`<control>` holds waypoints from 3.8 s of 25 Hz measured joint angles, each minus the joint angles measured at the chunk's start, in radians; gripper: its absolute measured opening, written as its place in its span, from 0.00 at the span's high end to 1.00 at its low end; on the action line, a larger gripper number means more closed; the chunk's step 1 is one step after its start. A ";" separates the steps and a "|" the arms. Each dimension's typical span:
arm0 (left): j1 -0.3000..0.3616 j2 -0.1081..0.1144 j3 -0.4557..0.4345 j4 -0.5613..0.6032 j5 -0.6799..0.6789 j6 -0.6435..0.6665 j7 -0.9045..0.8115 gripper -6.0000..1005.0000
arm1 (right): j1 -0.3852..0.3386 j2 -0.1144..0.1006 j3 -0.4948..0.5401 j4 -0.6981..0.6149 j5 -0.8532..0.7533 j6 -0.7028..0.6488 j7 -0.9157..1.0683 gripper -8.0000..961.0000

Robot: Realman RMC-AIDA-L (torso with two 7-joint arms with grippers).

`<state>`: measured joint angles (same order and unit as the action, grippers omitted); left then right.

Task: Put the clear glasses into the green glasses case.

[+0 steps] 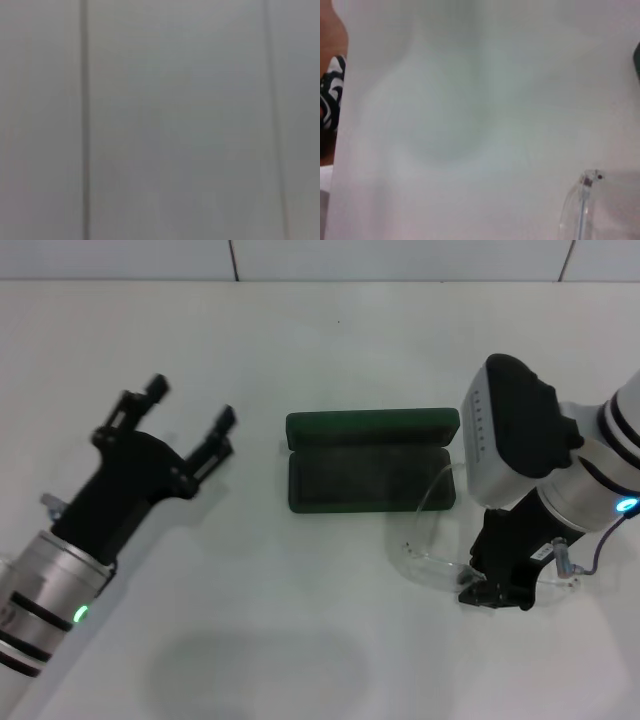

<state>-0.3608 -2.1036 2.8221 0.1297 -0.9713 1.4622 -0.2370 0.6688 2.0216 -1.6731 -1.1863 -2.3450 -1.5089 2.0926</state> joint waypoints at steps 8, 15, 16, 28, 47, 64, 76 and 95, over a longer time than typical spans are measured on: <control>0.025 0.005 -0.004 0.027 -0.078 0.026 -0.003 0.16 | -0.081 -0.001 0.109 -0.057 0.040 -0.026 -0.062 0.85; 0.026 0.006 0.008 0.032 -0.051 0.039 -0.063 0.16 | -0.164 0.000 0.292 -0.029 0.212 -0.120 -0.284 0.86; 0.024 0.007 0.009 0.031 -0.031 0.047 -0.077 0.16 | -0.173 0.000 0.311 -0.017 0.230 -0.131 -0.308 0.86; -0.103 0.024 0.009 -0.133 0.288 0.215 -0.359 0.16 | -0.286 -0.002 0.453 0.340 0.578 -0.182 -1.038 0.86; -0.320 0.015 0.010 -0.206 0.538 0.159 -0.513 0.16 | -0.284 -0.001 0.402 0.589 0.687 -0.285 -1.502 0.86; -0.325 0.014 0.022 -0.200 0.635 0.078 -0.490 0.16 | -0.290 0.002 0.405 0.627 0.735 -0.287 -1.720 0.86; -0.312 0.012 0.012 -0.199 0.520 0.010 -0.441 0.16 | -0.282 0.001 0.390 0.644 0.730 -0.285 -1.768 0.85; -0.268 0.021 0.023 -0.201 0.523 0.270 -0.515 0.16 | -0.287 0.000 0.400 0.683 0.748 -0.264 -1.792 0.85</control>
<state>-0.6289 -2.0831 2.8455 -0.0713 -0.4481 1.7322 -0.7524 0.3819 2.0216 -1.2731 -0.5031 -1.5969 -1.7725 0.3003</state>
